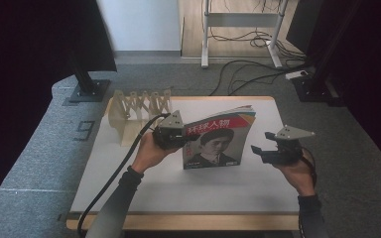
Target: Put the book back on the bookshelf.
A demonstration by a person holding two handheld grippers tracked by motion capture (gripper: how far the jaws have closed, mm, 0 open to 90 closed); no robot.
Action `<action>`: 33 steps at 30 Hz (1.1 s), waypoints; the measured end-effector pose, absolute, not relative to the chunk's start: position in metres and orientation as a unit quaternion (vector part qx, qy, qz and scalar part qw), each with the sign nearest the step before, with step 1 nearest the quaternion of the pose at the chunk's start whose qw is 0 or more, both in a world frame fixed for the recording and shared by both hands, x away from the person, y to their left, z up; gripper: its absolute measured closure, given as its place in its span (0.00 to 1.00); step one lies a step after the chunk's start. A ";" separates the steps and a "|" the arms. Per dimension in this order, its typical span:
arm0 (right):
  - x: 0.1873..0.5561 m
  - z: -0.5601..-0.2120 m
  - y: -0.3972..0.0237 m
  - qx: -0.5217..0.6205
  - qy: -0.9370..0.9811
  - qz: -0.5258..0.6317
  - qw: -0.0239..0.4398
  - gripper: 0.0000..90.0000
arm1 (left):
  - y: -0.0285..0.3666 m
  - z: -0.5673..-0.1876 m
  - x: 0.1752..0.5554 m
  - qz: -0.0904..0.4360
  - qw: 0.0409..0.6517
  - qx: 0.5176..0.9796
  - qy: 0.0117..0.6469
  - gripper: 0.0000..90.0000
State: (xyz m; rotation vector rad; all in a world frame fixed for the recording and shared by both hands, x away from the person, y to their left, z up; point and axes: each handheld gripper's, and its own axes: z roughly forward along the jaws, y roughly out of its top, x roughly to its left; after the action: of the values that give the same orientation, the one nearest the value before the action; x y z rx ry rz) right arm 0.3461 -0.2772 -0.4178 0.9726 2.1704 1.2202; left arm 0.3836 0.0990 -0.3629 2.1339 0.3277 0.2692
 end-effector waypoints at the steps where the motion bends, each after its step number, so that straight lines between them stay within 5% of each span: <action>1: 0.346 -0.426 -0.279 0.359 0.789 0.442 0.231 0.25 | 0.099 -0.363 0.384 0.111 0.464 0.868 0.134 0.96; 11: 0.338 -0.490 -0.284 0.406 0.782 0.425 0.209 0.15 | 0.105 -0.357 0.385 0.108 0.484 0.855 0.150 0.97; 33: 0.339 -0.535 -0.274 0.435 0.805 0.358 0.187 0.06 | 0.152 -0.334 0.371 0.106 0.471 0.853 0.200 0.97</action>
State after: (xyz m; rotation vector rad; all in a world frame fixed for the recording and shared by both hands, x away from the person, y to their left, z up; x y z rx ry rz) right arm 0.3391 -0.2743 -0.5351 1.2246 2.2643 1.0082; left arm 0.3705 0.1520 -0.3337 2.0884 0.4893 0.2591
